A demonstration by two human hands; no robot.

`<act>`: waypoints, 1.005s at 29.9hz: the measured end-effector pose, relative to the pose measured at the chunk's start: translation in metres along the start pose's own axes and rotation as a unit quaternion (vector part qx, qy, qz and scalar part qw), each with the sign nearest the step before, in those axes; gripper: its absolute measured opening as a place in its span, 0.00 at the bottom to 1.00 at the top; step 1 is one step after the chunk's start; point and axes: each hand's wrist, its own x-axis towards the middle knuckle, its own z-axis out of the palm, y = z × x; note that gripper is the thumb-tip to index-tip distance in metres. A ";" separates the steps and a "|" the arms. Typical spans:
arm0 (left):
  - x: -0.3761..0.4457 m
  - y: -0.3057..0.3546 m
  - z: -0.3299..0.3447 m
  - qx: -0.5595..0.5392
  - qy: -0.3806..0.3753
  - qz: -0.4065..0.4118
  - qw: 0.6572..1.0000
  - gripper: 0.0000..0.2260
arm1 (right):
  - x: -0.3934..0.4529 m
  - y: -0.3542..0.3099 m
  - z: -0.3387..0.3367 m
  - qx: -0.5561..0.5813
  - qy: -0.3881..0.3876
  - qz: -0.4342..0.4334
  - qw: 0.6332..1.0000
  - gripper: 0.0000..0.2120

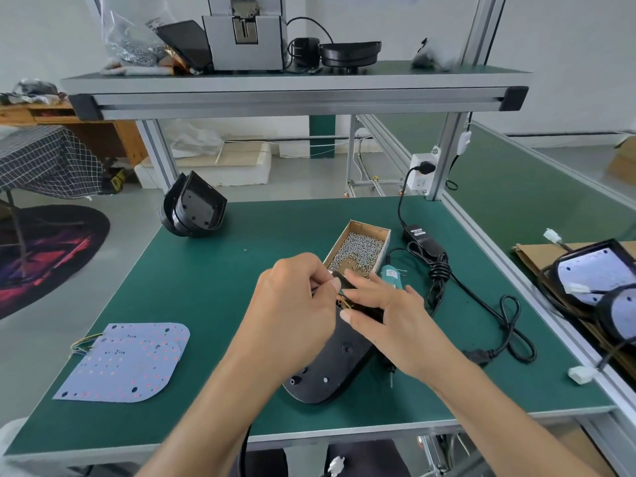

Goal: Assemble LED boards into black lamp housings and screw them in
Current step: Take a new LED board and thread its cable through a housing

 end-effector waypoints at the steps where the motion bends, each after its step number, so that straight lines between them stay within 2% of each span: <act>1: 0.000 0.000 0.001 0.000 0.002 -0.001 1.000 0.10 | 0.000 0.001 0.000 0.001 -0.004 -0.011 1.000 0.25; 4: -0.001 0.000 0.003 0.005 0.010 0.000 1.000 0.09 | -0.001 0.006 -0.002 0.045 -0.020 -0.038 0.998 0.19; 6: -0.002 0.001 0.002 0.001 0.014 0.006 1.000 0.10 | 0.001 0.011 -0.002 0.054 -0.022 -0.025 0.998 0.11; 7: -0.003 0.001 0.001 -0.002 0.012 0.008 1.000 0.10 | 0.001 0.013 -0.002 0.050 -0.020 -0.015 0.998 0.10; 11: -0.006 0.003 0.002 -0.011 0.015 0.010 1.000 0.10 | 0.001 0.018 0.003 0.036 -0.012 -0.010 0.999 0.21; 13: -0.008 0.003 0.001 -0.010 0.012 0.012 1.000 0.10 | 0.001 0.021 0.004 0.039 -0.010 -0.011 0.999 0.23; 22: -0.012 0.002 0.008 0.003 0.018 0.034 0.999 0.10 | -0.005 0.026 0.006 0.092 0.008 0.001 0.996 0.26; 25: -0.009 -0.002 0.005 -0.016 0.022 0.039 0.999 0.11 | -0.004 0.027 0.006 0.082 0.005 -0.021 0.996 0.23; 27: -0.005 -0.005 -0.002 -0.049 0.028 0.047 0.997 0.11 | -0.006 0.031 0.003 0.122 -0.020 -0.057 0.991 0.23; 30: 0.001 -0.009 -0.015 -0.138 -0.001 0.066 0.988 0.11 | -0.012 0.037 -0.001 0.286 -0.065 -0.095 0.951 0.32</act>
